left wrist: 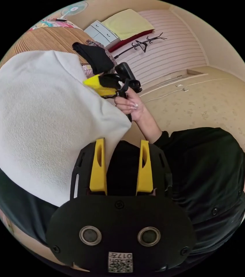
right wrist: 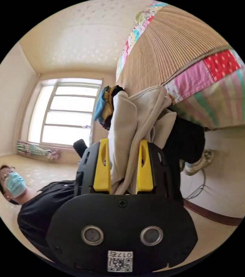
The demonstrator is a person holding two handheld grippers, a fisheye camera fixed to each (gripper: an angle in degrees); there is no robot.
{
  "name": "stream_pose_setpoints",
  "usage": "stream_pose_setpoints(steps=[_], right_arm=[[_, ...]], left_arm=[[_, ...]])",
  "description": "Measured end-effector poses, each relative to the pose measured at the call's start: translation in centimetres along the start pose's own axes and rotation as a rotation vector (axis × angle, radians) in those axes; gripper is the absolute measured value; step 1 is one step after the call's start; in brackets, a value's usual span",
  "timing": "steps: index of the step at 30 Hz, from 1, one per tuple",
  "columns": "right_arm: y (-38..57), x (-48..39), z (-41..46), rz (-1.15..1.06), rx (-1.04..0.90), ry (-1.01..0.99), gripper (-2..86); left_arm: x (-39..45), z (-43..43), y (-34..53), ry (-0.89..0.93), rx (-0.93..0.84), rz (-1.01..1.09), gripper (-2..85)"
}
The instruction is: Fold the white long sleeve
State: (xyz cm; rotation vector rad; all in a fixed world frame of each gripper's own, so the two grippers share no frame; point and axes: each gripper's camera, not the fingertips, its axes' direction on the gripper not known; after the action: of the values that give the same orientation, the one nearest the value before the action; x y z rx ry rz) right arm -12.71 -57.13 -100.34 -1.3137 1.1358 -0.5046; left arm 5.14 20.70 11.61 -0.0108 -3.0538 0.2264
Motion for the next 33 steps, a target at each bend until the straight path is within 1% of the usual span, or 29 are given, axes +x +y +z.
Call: stream_pose_setpoints(steps=[2,3,5,6,7,8,9,10,11,12,13,14,15,18,21,23,24,25,26,29,31,33], right_arm=[[-0.2,-3.7,0.0,-0.123,-0.043,0.173,7.6],[-0.1,-5.2,-0.2,-0.187,-0.053,0.203,7.4],[0.3,-5.2,-0.7,-0.207,-0.043,0.189,7.3],[0.5,-3.6,-1.0,-0.151,-0.034,0.166,7.4],[0.6,-2.4,-1.0,-0.105,-0.032,0.158,7.6],[1.0,0.0,-0.9,-0.017,-0.031,0.159,8.2],[1.5,1.8,-0.7,0.032,-0.021,0.166,9.1],[1.8,2.6,-0.7,0.055,-0.011,0.160,10.2],[2.5,3.9,-0.9,0.099,0.023,0.119,12.3],[3.2,4.9,-1.4,0.127,0.060,0.051,15.3],[3.5,5.2,-1.6,0.137,0.078,0.020,16.7],[4.0,5.7,-2.2,0.150,0.110,-0.020,19.2],[4.3,6.0,-2.5,0.154,0.127,-0.033,21.8],[4.3,6.3,-1.9,0.142,0.081,-0.047,26.9],[3.9,6.9,0.4,0.127,0.001,-0.090,28.2],[4.0,7.8,2.3,0.148,-0.067,-0.139,27.5],[4.3,8.3,3.6,0.152,-0.112,-0.165,25.5],[4.5,8.4,4.1,0.146,-0.124,-0.178,23.9],[5.2,8.4,4.5,0.134,-0.117,-0.209,21.3],[6.9,7.4,3.4,0.086,-0.044,-0.231,16.5],[7.5,6.3,2.9,0.054,-0.028,-0.242,15.1],[7.4,3.4,2.4,-0.024,-0.046,-0.200,14.3]], left_arm=[[1.3,-0.9,-0.1,0.024,0.006,0.049,16.9],[1.5,-1.4,0.1,0.045,0.024,0.058,16.9],[1.5,-4.0,1.5,0.142,0.159,0.062,16.6],[1.4,-4.8,2.0,0.155,0.205,0.052,16.5],[1.0,-6.3,3.3,0.143,0.293,0.023,15.6],[0.6,-7.6,4.5,0.081,0.361,-0.016,15.1],[0.4,-8.2,5.1,0.034,0.388,-0.043,15.0],[-0.3,-9.0,6.2,-0.063,0.421,-0.121,14.9],[-1.1,-9.5,7.1,-0.110,0.442,-0.189,14.7],[-1.5,-9.7,7.4,-0.116,0.457,-0.218,16.5],[-2.4,-10.0,8.1,-0.137,0.485,-0.291,20.0],[-3.2,-10.2,8.5,-0.169,0.503,-0.360,21.5],[-3.4,-10.3,8.6,-0.180,0.513,-0.374,22.3],[-4.3,-10.1,8.0,-0.184,0.526,-0.402,23.1],[-5.8,-8.0,6.1,-0.132,0.455,-0.429,23.6],[-6.5,-5.7,4.8,-0.116,0.395,-0.441,22.2],[-6.7,-5.2,4.6,-0.093,0.392,-0.442,21.8],[-7.1,-4.3,4.6,-0.021,0.407,-0.438,20.9],[-7.2,-3.9,4.8,0.021,0.428,-0.441,20.3],[-6.7,-3.6,4.7,0.034,0.428,-0.421,18.6],[-5.6,-3.7,4.5,0.020,0.428,-0.400,17.7],[-3.8,-4.3,4.1,-0.005,0.448,-0.361,16.9]])
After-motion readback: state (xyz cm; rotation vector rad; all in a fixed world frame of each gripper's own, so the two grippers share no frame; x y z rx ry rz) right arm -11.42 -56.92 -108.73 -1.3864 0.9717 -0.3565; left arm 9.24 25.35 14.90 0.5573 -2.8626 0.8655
